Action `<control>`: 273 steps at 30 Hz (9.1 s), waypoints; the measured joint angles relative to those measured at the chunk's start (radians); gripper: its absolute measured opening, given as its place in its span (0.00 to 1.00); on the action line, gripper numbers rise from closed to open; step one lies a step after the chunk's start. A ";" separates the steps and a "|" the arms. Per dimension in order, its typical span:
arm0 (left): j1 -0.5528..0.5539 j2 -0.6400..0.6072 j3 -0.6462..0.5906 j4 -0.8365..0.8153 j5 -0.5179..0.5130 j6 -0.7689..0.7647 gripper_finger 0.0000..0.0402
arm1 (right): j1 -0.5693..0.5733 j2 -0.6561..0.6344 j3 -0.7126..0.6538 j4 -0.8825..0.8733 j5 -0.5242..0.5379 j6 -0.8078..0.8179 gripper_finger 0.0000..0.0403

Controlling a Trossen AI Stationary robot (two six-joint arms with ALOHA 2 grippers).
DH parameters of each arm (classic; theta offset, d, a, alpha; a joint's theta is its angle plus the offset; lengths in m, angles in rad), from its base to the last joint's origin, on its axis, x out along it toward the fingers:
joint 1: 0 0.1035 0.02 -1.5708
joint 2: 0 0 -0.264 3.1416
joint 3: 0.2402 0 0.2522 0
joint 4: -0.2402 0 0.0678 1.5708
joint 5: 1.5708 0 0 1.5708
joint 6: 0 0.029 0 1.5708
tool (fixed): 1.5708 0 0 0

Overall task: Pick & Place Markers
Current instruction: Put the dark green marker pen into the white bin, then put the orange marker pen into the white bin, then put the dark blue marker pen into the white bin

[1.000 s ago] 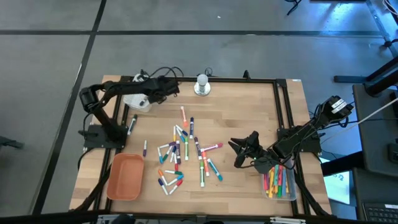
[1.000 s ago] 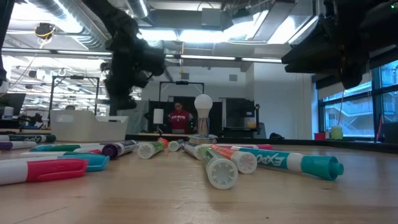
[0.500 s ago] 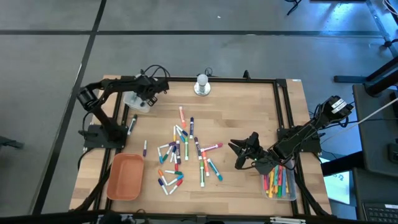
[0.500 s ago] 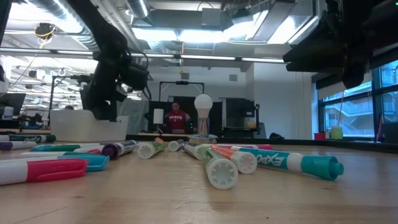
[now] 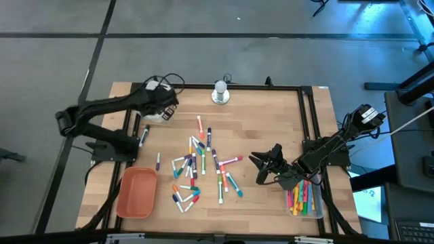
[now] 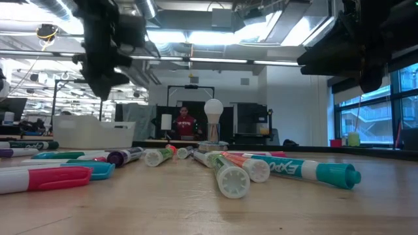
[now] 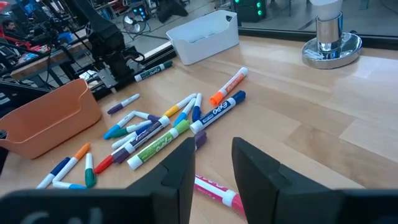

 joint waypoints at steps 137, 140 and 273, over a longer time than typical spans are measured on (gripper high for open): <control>-0.288 0.383 -0.022 0.675 0.361 1.031 0.38 | 0.006 0.000 0.000 0.045 -0.027 -0.180 0.26; -0.273 0.383 -0.022 0.673 0.403 1.128 0.38 | 0.006 0.000 0.000 0.043 -0.052 -0.187 0.26; -0.232 0.302 -0.089 0.972 0.547 0.076 0.34 | 0.006 0.000 0.000 0.029 -0.097 -0.149 0.26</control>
